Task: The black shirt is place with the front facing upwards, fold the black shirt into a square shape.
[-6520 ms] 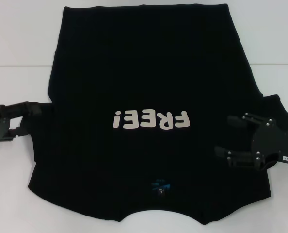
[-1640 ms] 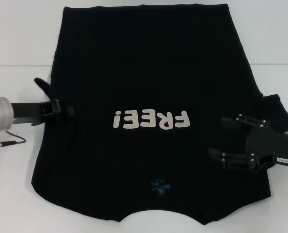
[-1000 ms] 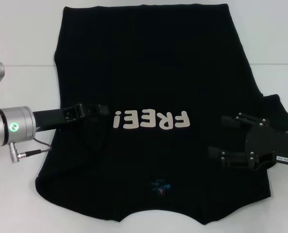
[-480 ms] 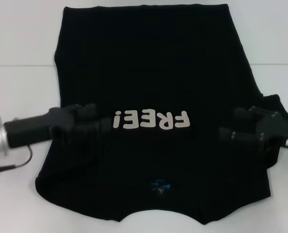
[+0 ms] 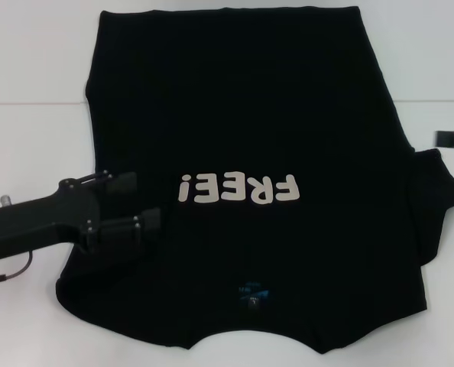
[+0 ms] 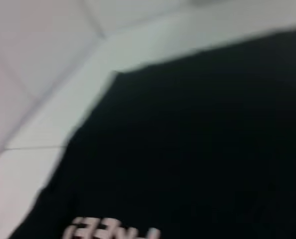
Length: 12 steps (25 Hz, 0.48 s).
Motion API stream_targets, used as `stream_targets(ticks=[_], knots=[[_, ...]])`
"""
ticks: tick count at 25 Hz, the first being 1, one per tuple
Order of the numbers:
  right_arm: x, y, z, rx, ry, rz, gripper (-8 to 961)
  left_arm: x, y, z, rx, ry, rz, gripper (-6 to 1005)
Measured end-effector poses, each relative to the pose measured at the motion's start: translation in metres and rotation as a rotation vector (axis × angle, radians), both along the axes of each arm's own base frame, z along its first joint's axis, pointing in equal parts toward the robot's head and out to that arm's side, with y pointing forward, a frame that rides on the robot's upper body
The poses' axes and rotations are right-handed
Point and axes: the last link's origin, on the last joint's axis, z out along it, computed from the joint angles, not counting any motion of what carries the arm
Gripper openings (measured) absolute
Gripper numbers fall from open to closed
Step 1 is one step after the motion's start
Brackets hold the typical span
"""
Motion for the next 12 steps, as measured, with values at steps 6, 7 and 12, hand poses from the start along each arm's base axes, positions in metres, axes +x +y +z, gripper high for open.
stream_targets(ticks=[6,7,12], knots=[[-0.004,0.005,0.025,-0.083,-0.155,-0.278,927,-0.002,-0.006,0.000,-0.017,0.006,-0.012,865],[-0.003,0.007,0.025,-0.089,-0.185,-0.304,927,-0.002,-0.007,-0.001,-0.022,0.010,-0.012,865],[0.006,0.014,0.001,-0.161,-0.235,-0.376,927,-0.003,-0.008,-0.005,-0.034,0.019,-0.007,866]])
